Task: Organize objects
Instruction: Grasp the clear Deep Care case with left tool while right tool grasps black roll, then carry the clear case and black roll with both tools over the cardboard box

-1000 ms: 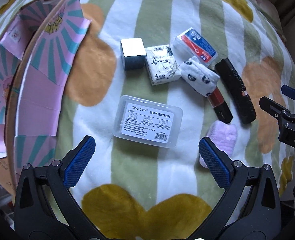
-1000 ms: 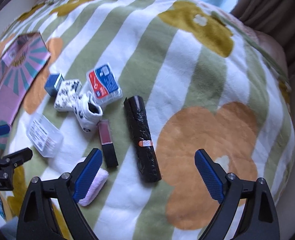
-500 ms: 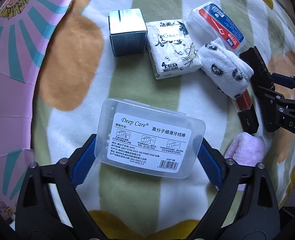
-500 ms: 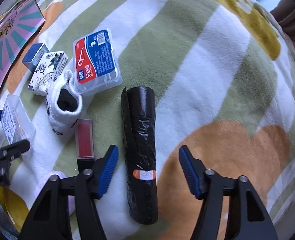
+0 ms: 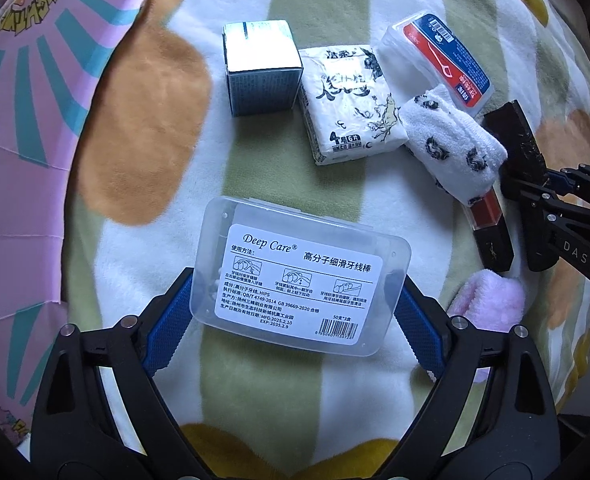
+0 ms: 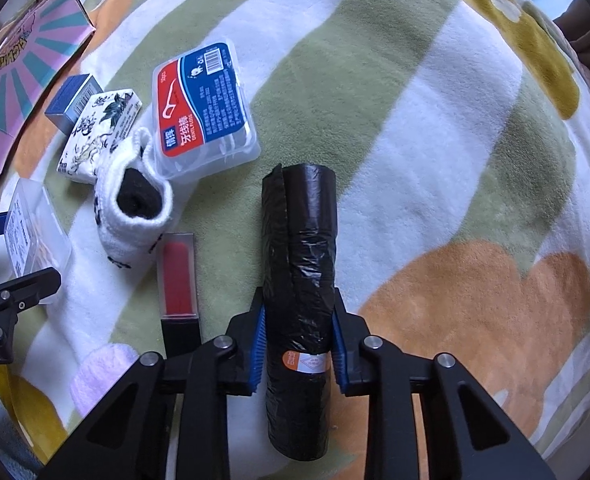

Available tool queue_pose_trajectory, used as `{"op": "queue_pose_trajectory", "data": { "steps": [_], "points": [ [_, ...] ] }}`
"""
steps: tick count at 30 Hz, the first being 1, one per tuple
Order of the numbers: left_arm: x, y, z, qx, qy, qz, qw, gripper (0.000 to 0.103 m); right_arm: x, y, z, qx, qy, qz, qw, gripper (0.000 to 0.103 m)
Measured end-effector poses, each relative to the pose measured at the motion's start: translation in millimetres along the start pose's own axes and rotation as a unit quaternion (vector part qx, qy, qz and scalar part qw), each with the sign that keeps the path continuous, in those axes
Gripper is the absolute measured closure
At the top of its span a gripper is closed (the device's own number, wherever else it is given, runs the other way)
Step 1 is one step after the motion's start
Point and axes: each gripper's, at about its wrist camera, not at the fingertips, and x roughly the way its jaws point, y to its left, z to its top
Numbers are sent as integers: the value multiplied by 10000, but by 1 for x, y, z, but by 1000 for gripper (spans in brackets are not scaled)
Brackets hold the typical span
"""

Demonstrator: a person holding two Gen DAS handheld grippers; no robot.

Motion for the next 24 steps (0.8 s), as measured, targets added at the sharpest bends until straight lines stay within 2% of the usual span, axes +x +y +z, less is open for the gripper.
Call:
{"op": "queue_pose_trajectory", "data": {
  "steps": [3, 12, 14, 15, 16, 17, 18, 24],
  "points": [
    [-4, 0, -2, 24, -97, -18, 9999, 12, -11, -1, -6, 127, -61, -38, 9999, 78],
    [-53, -7, -13, 432, -617, -162, 9970, 12, -87, -2, -36, 1402, -469, -44, 9890, 78],
    [-71, -8, -16, 558, -749, -199, 9954, 12, -113, -4, -45, 1773, -575, -80, 9825, 78],
    [-81, -7, -6, 605, -795, -215, 9948, 12, -131, -2, -56, 1962, -647, -76, 9784, 78],
    [-100, -4, 1, 659, -849, -225, 9940, 12, -147, 1, -52, 2084, -696, -87, 9755, 78],
    [-112, -4, 0, 717, -932, -241, 9928, 12, -138, 29, -36, 2216, -769, -131, 9720, 78],
    [-141, 7, -12, 761, -993, -264, 9918, 12, -150, 32, -36, 2327, -828, -158, 9689, 78],
    [-204, 17, -21, 1095, -1391, -333, 9836, 12, -210, 67, -41, 3097, -1154, -256, 9435, 78]
  ]
}}
